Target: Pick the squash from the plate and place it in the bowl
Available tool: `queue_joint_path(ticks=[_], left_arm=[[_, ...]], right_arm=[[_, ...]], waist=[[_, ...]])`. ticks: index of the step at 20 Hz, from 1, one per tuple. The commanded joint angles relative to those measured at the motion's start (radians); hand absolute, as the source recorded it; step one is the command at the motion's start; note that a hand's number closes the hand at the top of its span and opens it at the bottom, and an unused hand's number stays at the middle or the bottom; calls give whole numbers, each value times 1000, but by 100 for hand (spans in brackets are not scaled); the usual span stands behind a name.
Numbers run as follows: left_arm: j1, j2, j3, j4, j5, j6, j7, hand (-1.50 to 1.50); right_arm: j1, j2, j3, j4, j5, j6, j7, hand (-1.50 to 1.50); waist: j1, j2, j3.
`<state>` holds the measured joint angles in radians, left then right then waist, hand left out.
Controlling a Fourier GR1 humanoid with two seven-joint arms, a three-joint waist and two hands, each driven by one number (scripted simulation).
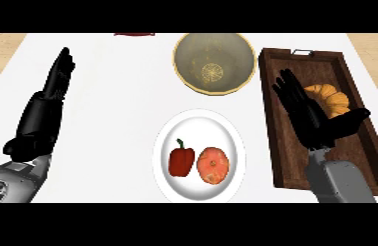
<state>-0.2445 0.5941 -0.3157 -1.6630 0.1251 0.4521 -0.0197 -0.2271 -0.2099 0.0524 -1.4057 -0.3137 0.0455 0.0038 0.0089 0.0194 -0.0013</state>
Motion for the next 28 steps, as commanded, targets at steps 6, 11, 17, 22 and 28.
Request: queue_joint_path(ticks=[6,11,17,22,28], left_arm=[[-13,-13,46,63,23,7,92,0],[-7,-65,53,163,57,-39,74,0],[-22,-76,40,121,26,-22,132,0],[16,-75,72,124,32,-33,110,0],[-28,-105,62,170,13,-46,132,0]], right_arm=[[-134,1,96,95,-223,532,-94,150],[-93,-39,-17,352,19,400,-486,-150],[-141,-205,62,319,243,507,-679,-150],[-203,-281,137,217,342,502,-540,-150],[-303,-294,251,121,487,502,-363,-150]], waist=[[45,2,8],[4,-6,4],[2,-15,3],[-3,-19,0],[-8,-18,0]])
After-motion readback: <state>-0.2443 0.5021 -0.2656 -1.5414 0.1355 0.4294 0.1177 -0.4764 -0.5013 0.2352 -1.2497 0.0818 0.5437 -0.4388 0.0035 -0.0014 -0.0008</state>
